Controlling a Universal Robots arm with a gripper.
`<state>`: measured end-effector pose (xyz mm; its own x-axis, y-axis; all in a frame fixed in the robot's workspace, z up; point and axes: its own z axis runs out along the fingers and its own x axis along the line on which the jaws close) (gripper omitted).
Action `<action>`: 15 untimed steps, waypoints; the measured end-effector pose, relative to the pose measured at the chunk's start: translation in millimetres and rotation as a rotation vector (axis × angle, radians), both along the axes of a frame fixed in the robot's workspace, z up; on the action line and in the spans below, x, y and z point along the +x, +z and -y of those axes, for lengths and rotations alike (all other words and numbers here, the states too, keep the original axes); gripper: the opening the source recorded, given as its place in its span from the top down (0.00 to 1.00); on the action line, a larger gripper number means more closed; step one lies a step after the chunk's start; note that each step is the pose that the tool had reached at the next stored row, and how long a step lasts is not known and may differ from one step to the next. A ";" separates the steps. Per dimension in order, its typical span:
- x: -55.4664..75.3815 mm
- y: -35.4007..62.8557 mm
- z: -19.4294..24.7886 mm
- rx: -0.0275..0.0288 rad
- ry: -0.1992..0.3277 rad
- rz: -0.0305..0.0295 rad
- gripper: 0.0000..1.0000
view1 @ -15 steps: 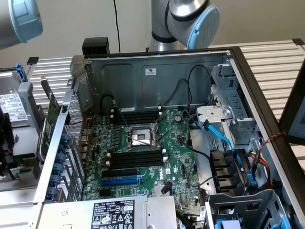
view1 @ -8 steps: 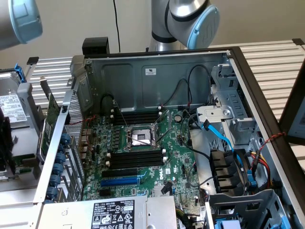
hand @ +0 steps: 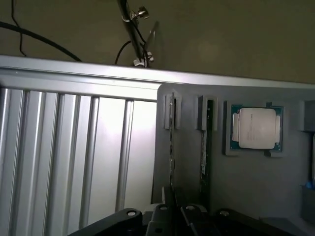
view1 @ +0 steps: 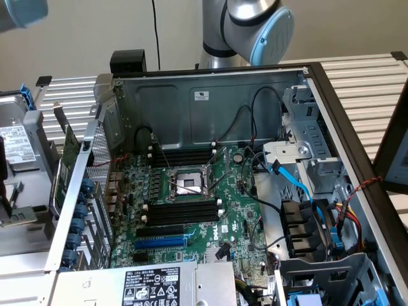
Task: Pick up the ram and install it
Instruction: 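Pick up the ram and move it above insertion slot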
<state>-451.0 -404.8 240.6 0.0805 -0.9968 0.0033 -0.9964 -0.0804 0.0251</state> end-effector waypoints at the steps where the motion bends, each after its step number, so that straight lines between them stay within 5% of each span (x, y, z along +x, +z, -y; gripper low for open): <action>1: 0.0 4.5 0.0 0.0001 0.000 0.0001 0.87; 7: 2.0 31.9 0.0 0.0001 0.000 0.0002 0.87; 15: 22.8 68.3 0.5 0.0000 0.000 -0.0001 0.87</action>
